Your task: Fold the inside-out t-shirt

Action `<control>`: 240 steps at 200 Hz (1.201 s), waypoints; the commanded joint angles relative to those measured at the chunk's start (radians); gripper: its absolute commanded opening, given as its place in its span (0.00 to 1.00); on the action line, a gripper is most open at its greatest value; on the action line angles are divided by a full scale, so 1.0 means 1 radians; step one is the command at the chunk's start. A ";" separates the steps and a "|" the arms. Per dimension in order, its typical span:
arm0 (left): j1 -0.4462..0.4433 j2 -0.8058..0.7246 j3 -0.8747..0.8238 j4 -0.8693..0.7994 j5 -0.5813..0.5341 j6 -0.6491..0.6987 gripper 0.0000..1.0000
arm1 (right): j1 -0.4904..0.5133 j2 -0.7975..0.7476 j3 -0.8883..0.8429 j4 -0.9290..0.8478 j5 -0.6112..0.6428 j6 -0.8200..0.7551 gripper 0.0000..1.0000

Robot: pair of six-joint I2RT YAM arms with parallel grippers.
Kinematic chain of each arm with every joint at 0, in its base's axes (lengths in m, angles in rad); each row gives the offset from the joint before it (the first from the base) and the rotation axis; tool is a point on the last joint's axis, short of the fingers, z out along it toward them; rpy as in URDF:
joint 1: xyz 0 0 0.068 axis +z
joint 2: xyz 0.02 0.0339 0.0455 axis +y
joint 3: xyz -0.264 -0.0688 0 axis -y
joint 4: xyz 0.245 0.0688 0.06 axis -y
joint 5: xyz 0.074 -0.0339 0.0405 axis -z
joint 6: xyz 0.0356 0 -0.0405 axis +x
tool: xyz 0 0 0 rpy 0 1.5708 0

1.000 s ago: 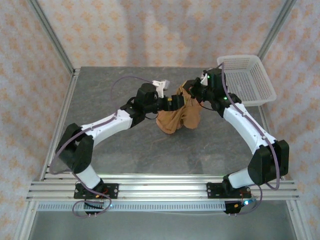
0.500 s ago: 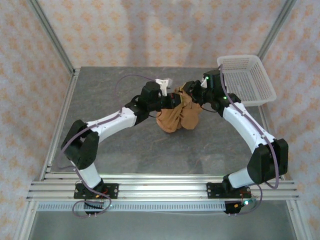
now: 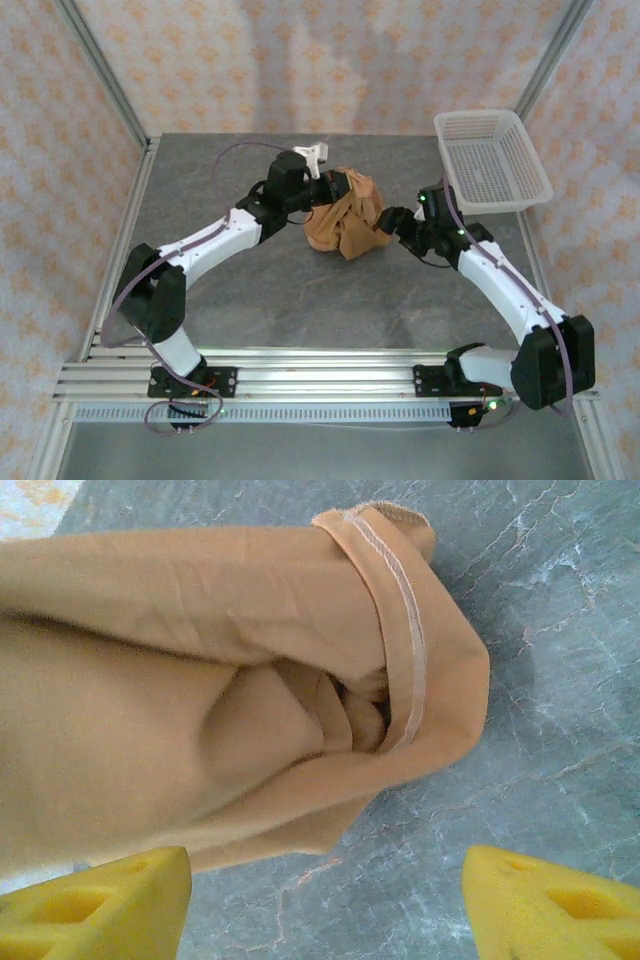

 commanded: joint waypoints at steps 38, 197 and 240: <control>0.012 0.001 0.062 -0.022 -0.031 -0.035 0.00 | 0.112 0.104 -0.068 0.256 0.015 0.088 0.82; 0.237 0.153 0.666 -0.510 0.032 -0.025 0.00 | 0.103 0.233 -0.266 0.213 0.305 0.008 0.00; 0.236 0.108 0.538 -0.375 0.102 -0.096 0.00 | 0.101 0.239 -0.147 0.060 0.425 -0.029 0.16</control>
